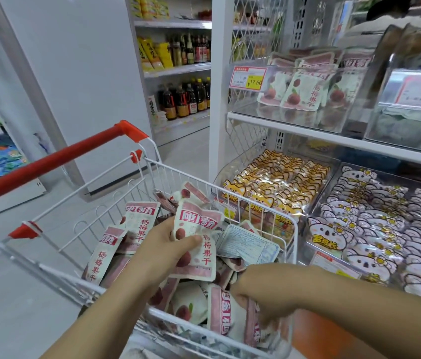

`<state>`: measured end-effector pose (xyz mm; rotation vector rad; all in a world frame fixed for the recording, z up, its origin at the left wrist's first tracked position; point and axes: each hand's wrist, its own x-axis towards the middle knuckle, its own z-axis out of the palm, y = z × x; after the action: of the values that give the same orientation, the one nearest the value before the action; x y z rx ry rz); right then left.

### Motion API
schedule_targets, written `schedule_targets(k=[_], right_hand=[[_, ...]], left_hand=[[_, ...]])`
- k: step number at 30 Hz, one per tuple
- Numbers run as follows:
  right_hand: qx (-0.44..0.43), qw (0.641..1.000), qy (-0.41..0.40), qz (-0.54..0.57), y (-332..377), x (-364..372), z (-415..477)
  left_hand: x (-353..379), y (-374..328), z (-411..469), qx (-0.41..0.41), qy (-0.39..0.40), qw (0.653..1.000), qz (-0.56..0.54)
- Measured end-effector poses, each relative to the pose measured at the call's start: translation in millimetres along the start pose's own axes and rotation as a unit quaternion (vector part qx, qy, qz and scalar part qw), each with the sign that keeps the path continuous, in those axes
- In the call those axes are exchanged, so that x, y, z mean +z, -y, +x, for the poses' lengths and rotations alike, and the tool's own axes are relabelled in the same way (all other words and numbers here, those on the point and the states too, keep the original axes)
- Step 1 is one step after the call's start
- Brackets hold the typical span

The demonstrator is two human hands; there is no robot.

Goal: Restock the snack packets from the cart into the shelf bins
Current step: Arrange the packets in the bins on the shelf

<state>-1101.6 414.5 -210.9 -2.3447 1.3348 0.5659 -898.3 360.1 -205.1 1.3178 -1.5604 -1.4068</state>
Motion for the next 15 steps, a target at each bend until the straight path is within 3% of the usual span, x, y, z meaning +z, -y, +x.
schedule_targets(k=[2, 5, 8, 10, 15], right_hand=[[0.004, 0.998, -0.031, 0.045, -6.9, -8.7, -6.3], [0.032, 0.972, -0.152, 0.179, -25.6, -36.4, -26.6], [0.033, 0.896, -0.284, 0.340, -38.3, -57.5, -38.1], [0.055, 0.851, -0.350, 0.388, -35.3, -62.6, -37.4], [0.044, 0.776, -0.422, 0.467, -8.2, -58.2, -11.8]], left_hand=[[-1.4, -1.3, -0.8, -0.005, -0.018, 1.000, -0.023], [0.4, -5.8, -2.0, -0.034, -0.026, 0.997, -0.070], [2.7, -9.0, -4.6, -0.042, 0.052, 0.991, -0.112], [4.8, -14.1, -9.8, -0.048, 0.120, 0.979, -0.156], [6.3, -11.4, -8.6, 0.010, 0.143, 0.981, -0.128]])
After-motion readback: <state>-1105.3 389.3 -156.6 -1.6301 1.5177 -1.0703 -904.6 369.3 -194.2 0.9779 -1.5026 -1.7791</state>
